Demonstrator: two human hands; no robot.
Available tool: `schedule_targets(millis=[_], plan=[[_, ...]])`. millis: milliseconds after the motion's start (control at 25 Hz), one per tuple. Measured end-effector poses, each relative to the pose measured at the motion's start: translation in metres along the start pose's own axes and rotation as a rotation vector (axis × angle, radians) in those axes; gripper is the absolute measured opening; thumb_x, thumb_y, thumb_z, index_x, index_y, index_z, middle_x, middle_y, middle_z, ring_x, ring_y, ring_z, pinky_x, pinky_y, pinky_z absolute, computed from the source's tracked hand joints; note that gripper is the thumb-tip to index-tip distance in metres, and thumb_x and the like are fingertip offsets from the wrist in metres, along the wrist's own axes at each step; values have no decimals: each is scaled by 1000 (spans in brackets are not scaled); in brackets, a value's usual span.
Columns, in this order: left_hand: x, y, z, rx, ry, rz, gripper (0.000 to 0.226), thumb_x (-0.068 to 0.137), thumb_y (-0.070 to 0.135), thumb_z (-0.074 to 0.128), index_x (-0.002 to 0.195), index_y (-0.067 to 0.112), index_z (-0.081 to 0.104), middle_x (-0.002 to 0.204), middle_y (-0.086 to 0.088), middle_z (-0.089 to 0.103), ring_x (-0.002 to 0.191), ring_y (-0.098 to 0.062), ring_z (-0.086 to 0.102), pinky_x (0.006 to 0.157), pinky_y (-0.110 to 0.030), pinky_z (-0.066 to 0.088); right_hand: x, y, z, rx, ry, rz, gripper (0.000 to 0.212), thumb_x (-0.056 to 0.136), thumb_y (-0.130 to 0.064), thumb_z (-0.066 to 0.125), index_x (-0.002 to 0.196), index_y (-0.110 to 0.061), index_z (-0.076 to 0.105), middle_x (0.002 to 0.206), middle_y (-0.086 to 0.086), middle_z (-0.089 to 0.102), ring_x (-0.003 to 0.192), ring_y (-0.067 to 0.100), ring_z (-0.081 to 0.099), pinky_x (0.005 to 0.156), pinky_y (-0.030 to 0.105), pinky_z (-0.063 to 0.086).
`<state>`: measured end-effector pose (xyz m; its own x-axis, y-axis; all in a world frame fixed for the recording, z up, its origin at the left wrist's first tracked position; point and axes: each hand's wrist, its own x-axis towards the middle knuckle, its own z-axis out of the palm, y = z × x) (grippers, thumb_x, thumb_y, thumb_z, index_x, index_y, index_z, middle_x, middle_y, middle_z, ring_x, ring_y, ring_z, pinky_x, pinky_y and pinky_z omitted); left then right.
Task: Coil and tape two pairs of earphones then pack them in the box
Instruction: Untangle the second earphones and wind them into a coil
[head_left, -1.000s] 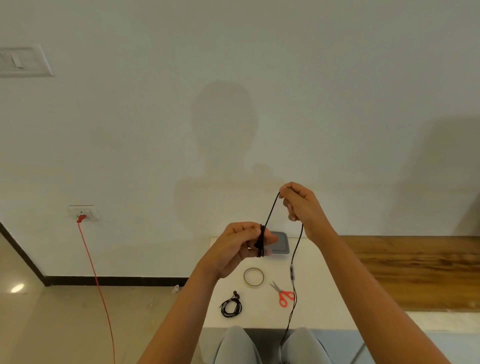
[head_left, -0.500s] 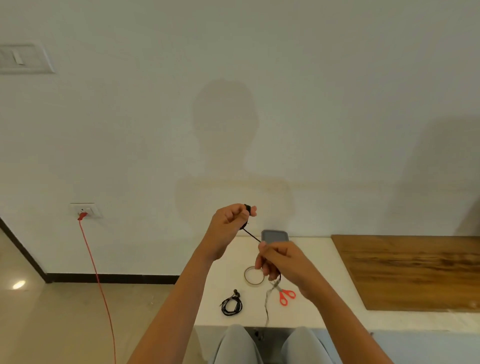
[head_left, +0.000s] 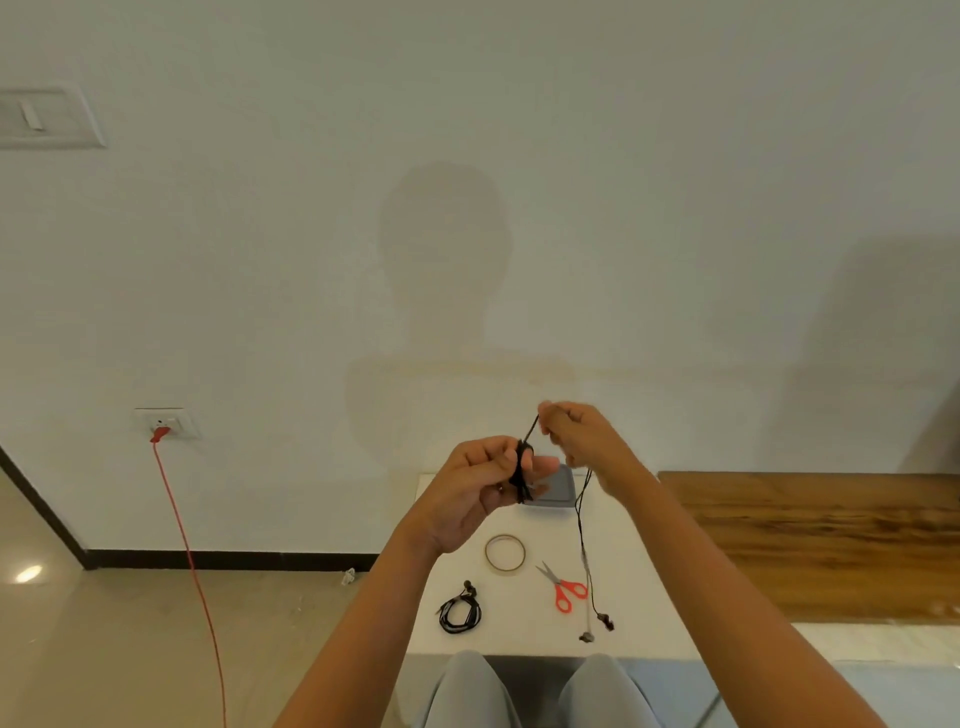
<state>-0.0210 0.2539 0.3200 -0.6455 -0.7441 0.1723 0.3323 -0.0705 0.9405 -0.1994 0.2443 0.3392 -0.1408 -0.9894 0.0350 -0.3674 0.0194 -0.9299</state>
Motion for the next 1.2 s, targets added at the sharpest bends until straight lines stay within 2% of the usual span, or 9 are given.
schedule_targets(millis=[160, 360, 440, 560, 720, 840, 1000, 1120, 1200], plan=[[12, 16, 0, -64, 99, 125, 24, 96, 11, 47, 83, 7, 67, 111, -16, 69, 115, -28, 61, 99, -43, 49, -30, 35, 37, 88, -175, 97, 46, 95, -51, 41, 72, -14, 57, 55, -7, 44, 45, 8, 32, 45, 20, 29], [19, 7, -13, 519, 248, 109, 21, 99, 10, 46, 88, 7, 65, 112, -2, 70, 112, -6, 62, 95, -24, 48, -66, 20, 34, -26, -144, 7, 48, 94, -44, 48, 63, -11, 64, 54, 1, 48, 49, 9, 40, 49, 20, 34], [19, 1, -13, 617, 249, 85, 22, 98, 14, 48, 87, 4, 65, 101, 1, 71, 102, -5, 66, 89, -24, 49, -67, 4, 23, -76, -97, -66, 44, 93, -39, 52, 61, -11, 66, 54, 2, 55, 50, 12, 46, 50, 22, 39], [17, -2, -5, 578, 136, 76, 30, 97, 27, 51, 81, 5, 62, 74, -6, 58, 71, -18, 51, 73, -35, 43, -57, -17, 9, -140, 7, -166, 38, 92, -33, 55, 61, -16, 68, 51, -5, 57, 49, 10, 51, 50, 20, 44], [12, 4, 6, 533, 114, -13, 27, 101, 18, 45, 90, 4, 65, 74, 3, 63, 67, -13, 46, 68, -24, 40, -35, -24, -2, -163, 39, -221, 36, 89, -34, 60, 63, -10, 68, 50, -1, 57, 48, 10, 46, 49, 20, 41], [8, 6, 6, 480, 90, -87, 28, 102, 16, 42, 91, 5, 65, 88, -6, 71, 77, -16, 56, 75, -30, 44, -23, -21, -5, -150, 23, -239, 33, 82, -38, 69, 65, -9, 68, 53, 4, 52, 48, 10, 40, 47, 18, 36], [6, 10, 4, 141, 51, -55, 28, 102, 11, 39, 88, 6, 62, 88, -13, 69, 111, -41, 59, 96, -47, 48, -10, -7, -5, 204, -74, -108, 36, 72, -42, 73, 72, -6, 65, 55, -3, 50, 49, 11, 39, 50, 23, 37], [7, 17, 7, -76, 66, -7, 28, 99, 11, 40, 84, 3, 62, 100, -24, 68, 112, -44, 59, 93, -52, 51, -10, 15, 3, 320, -138, -36, 14, 88, -21, 64, 80, -10, 68, 66, 8, 56, 54, 15, 44, 50, 22, 41], [9, 21, 8, -168, 81, 20, 26, 97, 12, 40, 85, 1, 60, 109, -25, 67, 109, -41, 62, 92, -53, 51, -18, 26, 11, 340, -138, -7, 15, 92, -9, 56, 87, -6, 69, 67, 9, 60, 54, 16, 47, 50, 20, 46]])
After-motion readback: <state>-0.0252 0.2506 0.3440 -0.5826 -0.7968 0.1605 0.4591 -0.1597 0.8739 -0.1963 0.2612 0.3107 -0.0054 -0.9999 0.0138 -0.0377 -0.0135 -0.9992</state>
